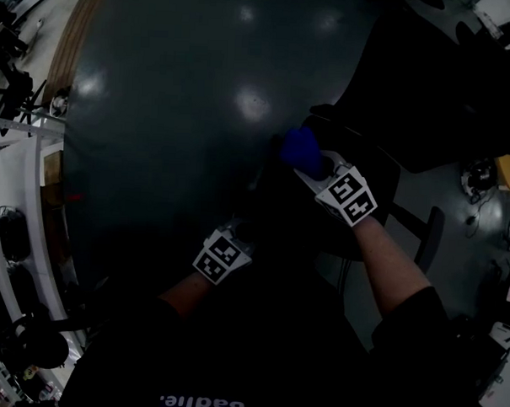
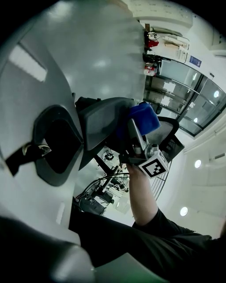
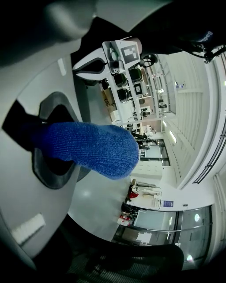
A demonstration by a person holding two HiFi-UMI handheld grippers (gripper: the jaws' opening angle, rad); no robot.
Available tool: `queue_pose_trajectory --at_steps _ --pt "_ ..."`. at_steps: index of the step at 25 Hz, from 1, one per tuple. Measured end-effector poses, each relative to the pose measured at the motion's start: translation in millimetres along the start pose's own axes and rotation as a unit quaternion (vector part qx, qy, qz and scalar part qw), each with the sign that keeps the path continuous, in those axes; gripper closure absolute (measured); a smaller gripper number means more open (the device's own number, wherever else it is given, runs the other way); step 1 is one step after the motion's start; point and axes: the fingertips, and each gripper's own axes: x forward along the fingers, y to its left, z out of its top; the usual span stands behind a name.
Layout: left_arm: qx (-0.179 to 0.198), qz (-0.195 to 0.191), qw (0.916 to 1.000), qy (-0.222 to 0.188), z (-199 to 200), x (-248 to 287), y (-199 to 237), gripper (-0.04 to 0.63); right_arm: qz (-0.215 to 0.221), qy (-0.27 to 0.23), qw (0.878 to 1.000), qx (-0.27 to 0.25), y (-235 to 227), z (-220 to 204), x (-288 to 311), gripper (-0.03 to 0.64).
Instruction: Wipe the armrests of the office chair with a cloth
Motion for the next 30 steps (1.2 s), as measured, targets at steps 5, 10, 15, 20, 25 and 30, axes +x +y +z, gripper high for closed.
queue_pose_trajectory --at_steps 5,10,15,20,25,30 --pt "0.002 0.001 1.0000 0.006 -3 2 2 0.575 0.024 -0.002 1.000 -0.001 31 -6 -3 0.492" --pt "0.006 -0.002 0.9999 0.011 -6 5 1 0.577 0.052 -0.006 0.999 0.013 66 -13 -7 0.492" --pt "0.005 -0.002 0.9999 0.011 -6 5 0 0.575 0.074 -0.011 0.997 0.029 100 -19 -13 0.492" --pt "0.006 -0.003 0.9999 0.009 -7 7 -1 0.575 0.102 -0.011 0.994 0.049 135 -26 -16 0.492" --pt "0.003 -0.004 1.0000 0.003 -6 8 -2 0.575 0.132 -0.001 0.989 0.066 165 -31 -21 0.492" --pt "0.000 -0.003 1.0000 -0.007 -3 8 -2 0.575 0.145 0.007 0.988 0.049 172 -27 -29 0.492"
